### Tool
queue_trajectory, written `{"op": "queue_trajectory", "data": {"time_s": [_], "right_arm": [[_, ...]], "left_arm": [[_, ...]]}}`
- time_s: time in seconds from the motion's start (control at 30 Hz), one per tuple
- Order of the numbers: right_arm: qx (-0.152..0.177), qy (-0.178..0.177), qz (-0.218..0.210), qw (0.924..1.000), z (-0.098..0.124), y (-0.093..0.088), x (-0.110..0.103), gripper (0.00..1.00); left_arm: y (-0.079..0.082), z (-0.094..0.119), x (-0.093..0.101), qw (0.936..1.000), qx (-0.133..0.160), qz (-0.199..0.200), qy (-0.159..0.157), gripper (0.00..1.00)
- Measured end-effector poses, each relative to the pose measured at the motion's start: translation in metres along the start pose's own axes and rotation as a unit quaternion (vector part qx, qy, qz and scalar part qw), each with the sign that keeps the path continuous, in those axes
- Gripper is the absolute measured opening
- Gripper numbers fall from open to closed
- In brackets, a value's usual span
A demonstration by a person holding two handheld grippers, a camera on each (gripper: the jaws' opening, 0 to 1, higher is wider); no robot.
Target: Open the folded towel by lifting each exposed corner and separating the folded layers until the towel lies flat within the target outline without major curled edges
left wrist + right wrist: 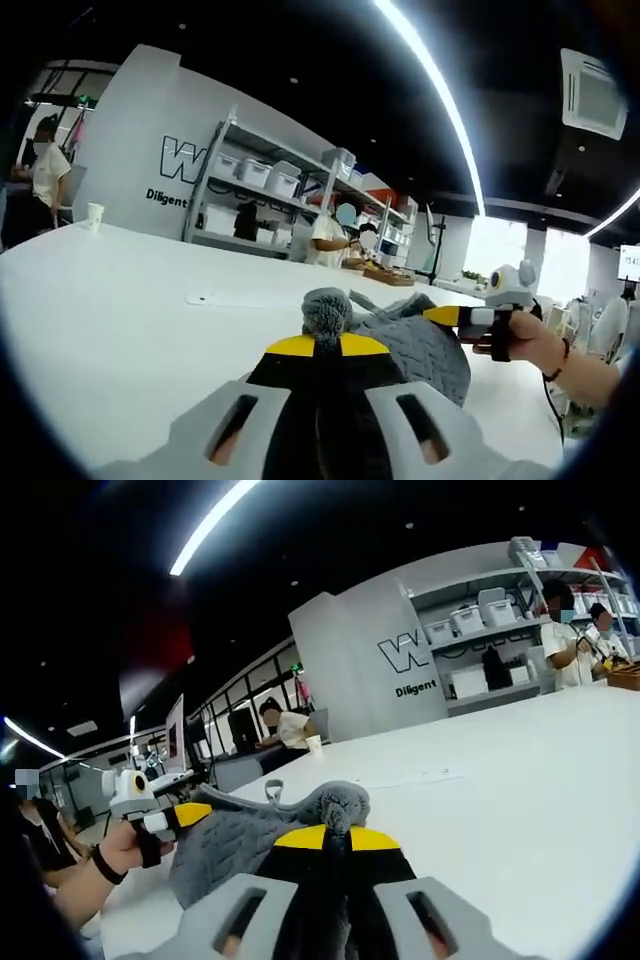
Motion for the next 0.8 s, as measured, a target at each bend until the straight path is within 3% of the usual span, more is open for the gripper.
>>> {"op": "queue_trajectory", "data": {"time_s": [0.3,0.5,0.63,0.8], "right_arm": [[0.01,0.005,0.015,0.9998,0.01,-0.001,-0.009,0.0],[0.012,0.007,0.025,0.9996,0.014,0.0,-0.015,0.0],[0.01,-0.004,0.054,0.9985,0.016,0.001,-0.019,0.0],[0.022,-0.009,0.049,0.9985,0.021,0.0,-0.025,0.0]], "left_arm": [[-0.001,0.006,0.009,0.9993,0.003,-0.038,0.007,0.03],[-0.004,0.009,0.007,0.9997,0.004,-0.024,-0.008,0.02],[-0.004,0.012,0.009,0.9991,0.005,-0.041,-0.007,0.02],[0.0,0.02,0.015,0.9983,0.015,-0.057,0.0,0.02]]}}
Point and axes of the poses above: the point that each gripper's makers call its tool centre point, and the gripper's own axes: z roughly backward along the fingers, x roughly to its right, y roughly out of its top, the point moved 4 cm from there along z, roughly backward along the fingers, and after that the axes turned 14 degrees about -x, right-handed, at the moved point
